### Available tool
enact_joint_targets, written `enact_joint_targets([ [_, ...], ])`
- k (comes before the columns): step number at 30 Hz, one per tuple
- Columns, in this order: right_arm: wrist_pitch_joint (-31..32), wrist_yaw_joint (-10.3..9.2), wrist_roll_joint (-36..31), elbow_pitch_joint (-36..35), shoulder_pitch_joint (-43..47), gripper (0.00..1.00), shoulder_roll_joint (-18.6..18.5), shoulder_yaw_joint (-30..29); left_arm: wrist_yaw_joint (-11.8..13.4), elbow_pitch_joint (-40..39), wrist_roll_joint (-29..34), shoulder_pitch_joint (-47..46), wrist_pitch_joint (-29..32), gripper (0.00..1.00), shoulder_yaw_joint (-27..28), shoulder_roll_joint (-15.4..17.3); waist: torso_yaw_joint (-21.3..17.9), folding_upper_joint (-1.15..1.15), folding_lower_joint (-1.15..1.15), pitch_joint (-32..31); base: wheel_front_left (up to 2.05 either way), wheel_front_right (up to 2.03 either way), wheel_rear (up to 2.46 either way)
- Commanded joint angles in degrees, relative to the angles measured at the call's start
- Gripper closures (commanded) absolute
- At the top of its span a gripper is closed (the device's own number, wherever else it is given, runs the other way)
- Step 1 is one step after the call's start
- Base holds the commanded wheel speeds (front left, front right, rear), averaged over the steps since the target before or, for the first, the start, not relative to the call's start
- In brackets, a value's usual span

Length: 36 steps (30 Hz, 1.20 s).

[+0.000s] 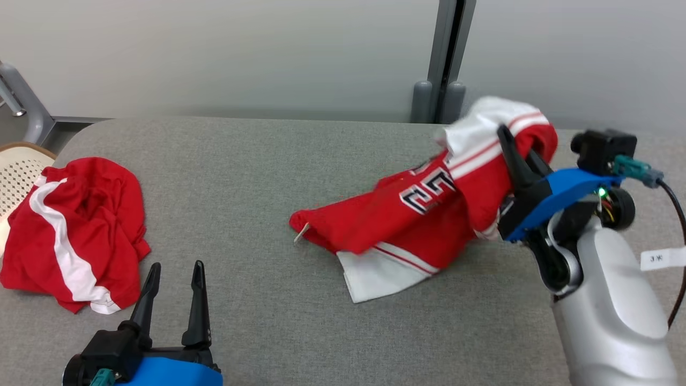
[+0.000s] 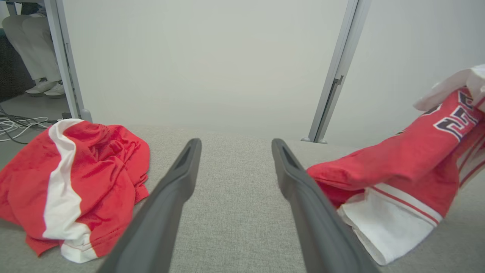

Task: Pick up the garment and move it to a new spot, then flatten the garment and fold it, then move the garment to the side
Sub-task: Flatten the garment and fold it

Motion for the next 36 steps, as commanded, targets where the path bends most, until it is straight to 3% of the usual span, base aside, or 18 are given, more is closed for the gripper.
enact_joint_targets([
  [1,0.4,0.03,-1.7,1.6,2.0,1.0,-0.2,-2.4,0.0,-0.1,-0.3,-0.7,-0.2,0.0,-0.2,0.3,-0.2,0.0,0.0,0.3,0.0,0.0,0.0],
  [4,0.5,0.03,-4.5,5.4,4.5,1.0,-0.1,-7.4,0.0,0.2,-0.4,-1.0,-0.3,0.0,-0.4,0.3,-0.5,0.0,0.0,0.7,0.0,0.0,0.0],
  [5,0.0,0.03,-5.7,6.4,5.0,0.64,-0.1,-8.8,-0.1,0.3,-0.4,-1.1,-0.4,0.0,-0.5,0.3,-0.6,0.0,0.0,0.8,0.0,0.0,0.0],
  [6,-0.2,0.03,-6.4,7.6,5.5,0.15,-0.1,-10.3,-0.1,0.3,-0.4,-1.2,-0.4,0.0,-0.5,0.3,-0.7,0.0,0.0,0.8,0.0,0.0,0.0],
  [7,-0.4,0.03,-7.4,8.6,5.9,0.0,-0.2,-11.5,-0.2,0.4,-0.4,-1.3,-0.4,0.0,-0.6,0.3,-0.8,0.0,0.0,0.8,0.0,0.0,0.0],
  [12,0.4,0.03,-12.6,10.7,7.2,0.0,-0.5,-16.1,-0.2,1.0,-0.5,-1.3,-0.5,0.0,-0.8,0.4,-1.2,0.0,0.0,0.3,0.0,0.0,0.0],
  [16,1.3,0.03,-15.8,8.1,9.6,0.0,-0.9,-17.5,-0.2,1.3,-0.6,-0.8,-0.5,0.0,-1.0,0.6,-1.4,0.0,0.0,-0.5,0.0,0.0,0.0],
  [27,2.4,0.03,-22.7,-15.9,25.8,0.0,-0.2,-9.9,0.4,0.8,-1.0,0.9,-0.6,0.0,-0.6,1.0,-2.7,0.0,0.0,-1.4,0.0,0.0,0.0],
  [30,4.1,0.02,-24.1,-16.8,27.5,0.0,-0.1,-8.0,0.4,0.7,-1.2,0.4,-0.7,0.0,-0.7,1.0,-2.9,0.0,0.0,-0.7,0.0,0.0,0.0],
  [36,6.4,0.03,-27.1,-10.3,24.0,0.0,-0.1,-7.4,0.5,0.5,-1.1,-1.4,-0.7,0.0,-1.2,0.8,-2.3,0.0,0.0,1.1,0.0,0.0,0.0],
])
